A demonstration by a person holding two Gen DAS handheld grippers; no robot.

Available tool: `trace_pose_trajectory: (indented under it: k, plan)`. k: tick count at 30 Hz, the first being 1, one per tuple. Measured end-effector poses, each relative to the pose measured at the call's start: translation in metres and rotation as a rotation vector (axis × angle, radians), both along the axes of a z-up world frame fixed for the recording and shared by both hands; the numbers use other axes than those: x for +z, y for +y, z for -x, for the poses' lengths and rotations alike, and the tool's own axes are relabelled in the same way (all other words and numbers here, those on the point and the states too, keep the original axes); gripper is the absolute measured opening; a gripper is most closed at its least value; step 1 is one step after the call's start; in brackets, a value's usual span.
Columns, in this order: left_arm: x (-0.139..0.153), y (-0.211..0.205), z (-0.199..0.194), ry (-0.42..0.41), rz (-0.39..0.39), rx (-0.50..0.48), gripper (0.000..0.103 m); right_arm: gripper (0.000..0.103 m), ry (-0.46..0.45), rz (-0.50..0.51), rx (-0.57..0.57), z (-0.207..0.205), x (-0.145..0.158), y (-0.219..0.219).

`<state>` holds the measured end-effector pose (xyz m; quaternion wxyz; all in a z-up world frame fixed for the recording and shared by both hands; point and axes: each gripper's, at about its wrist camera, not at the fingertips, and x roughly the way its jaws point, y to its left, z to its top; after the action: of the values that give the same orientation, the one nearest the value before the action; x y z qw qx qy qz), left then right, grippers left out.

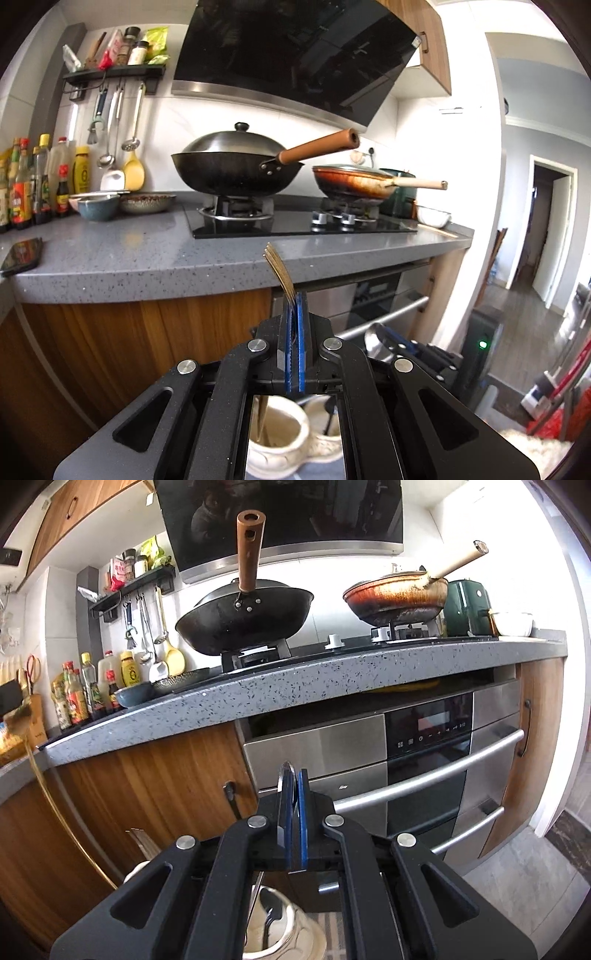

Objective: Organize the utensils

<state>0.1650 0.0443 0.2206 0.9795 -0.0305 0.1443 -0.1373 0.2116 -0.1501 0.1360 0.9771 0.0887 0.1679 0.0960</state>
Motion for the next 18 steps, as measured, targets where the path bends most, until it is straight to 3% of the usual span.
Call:
trace_pose_trajectory:
  k: [8, 18]
  plan:
    - [-0.045, 0.003, -0.032, 0.111, 0.038, -0.004, 0.003, 0.003, -0.039, 0.056, -0.015, -0.005, -0.027, 0.001]
    - [-0.084, 0.005, -0.037, 0.201, 0.032, -0.013, 0.003, 0.003, -0.097, 0.158, 0.042, 0.010, -0.046, 0.015]
